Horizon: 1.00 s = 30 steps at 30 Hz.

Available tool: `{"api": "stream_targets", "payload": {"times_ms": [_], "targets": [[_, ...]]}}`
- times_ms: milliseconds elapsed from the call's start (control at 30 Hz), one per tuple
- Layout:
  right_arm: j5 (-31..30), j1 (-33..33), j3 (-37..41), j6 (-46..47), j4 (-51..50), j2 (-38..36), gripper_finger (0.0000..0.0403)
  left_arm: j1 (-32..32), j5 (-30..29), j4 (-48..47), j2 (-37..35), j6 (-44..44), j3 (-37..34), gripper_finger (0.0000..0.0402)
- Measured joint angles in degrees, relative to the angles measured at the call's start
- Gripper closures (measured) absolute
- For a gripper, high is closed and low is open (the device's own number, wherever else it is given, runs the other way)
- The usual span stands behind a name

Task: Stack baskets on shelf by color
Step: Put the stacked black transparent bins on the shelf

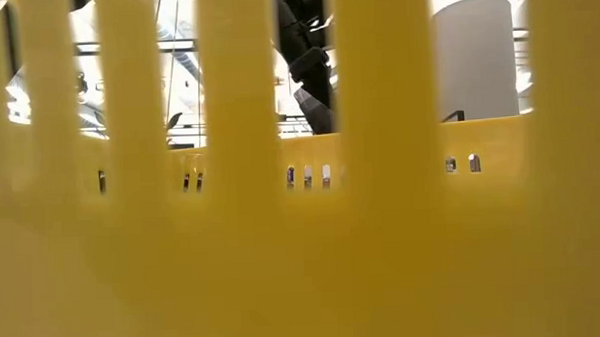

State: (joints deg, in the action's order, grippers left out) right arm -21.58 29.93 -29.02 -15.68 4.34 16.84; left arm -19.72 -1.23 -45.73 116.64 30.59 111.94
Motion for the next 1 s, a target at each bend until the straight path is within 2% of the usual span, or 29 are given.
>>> {"api": "stream_targets", "payload": {"times_ms": [200, 333, 433, 833, 1000], "targets": [[0.02, 0.0, 0.0, -0.97, 0.53, 0.02, 0.0133, 0.02, 0.39, 5.8, 2.07, -3.73, 0.02, 0.0381], [0.02, 0.0, 0.0, -1.03, 0.74, 0.0, 0.0133, 0.63, 3.77, 10.41, 5.43, -13.04, -0.04, 0.0382], [-0.01, 0.0, 0.0, -1.03, 0.68, 0.0, 0.0133, 1.81, 3.94, 13.19, 6.76, -16.67, -0.09, 0.0381], [0.22, -0.01, -0.02, -1.89, 1.94, 0.0, 0.0133, 3.79, 0.79, 22.44, 10.11, -19.93, 0.03, 0.0382], [0.24, 0.0, -0.02, -1.88, 2.46, 0.04, 0.0133, 3.12, 1.27, 20.9, 10.34, -21.25, 0.02, 0.0382]]}}
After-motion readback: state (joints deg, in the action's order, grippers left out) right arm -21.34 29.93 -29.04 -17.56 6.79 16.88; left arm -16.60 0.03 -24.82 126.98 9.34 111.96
